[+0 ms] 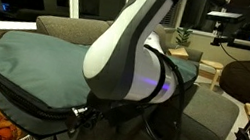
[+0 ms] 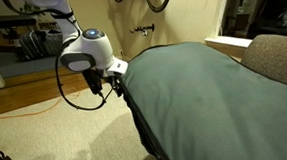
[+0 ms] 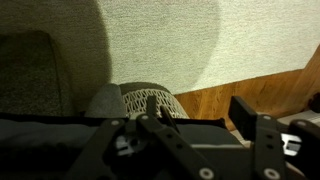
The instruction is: Close the zip on the green bag
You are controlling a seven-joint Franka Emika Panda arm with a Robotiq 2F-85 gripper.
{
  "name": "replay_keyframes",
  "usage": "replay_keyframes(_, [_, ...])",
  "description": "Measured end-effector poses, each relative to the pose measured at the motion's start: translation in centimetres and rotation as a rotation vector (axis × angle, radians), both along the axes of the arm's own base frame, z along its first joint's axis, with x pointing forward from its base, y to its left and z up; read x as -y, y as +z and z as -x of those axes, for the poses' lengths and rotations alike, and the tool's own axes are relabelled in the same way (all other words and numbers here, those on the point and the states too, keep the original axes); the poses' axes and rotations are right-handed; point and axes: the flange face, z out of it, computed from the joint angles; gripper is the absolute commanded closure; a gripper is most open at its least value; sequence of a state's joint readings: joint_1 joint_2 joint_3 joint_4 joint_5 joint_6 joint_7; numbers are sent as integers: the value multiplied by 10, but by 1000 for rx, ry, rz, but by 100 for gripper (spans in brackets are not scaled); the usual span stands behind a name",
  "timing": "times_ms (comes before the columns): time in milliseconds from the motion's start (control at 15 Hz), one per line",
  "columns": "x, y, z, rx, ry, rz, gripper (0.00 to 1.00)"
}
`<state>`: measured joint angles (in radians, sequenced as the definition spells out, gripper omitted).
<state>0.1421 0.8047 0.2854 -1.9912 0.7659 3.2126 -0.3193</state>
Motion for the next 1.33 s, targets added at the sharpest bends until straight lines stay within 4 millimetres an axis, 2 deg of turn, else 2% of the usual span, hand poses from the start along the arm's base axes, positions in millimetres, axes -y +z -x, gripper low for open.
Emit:
replay_keyframes(333, [0, 1, -3, 5, -2, -2, 87])
replay_keyframes(400, [1, 1, -3, 5, -4, -1, 91])
replay_keyframes(600, [4, -2, -3, 1, -9, 1, 97])
replay_keyframes(733, [6, -4, -4, 0, -13, 1, 93])
replay_keyframes(1333, [11, -3, -9, 1, -30, -14, 93])
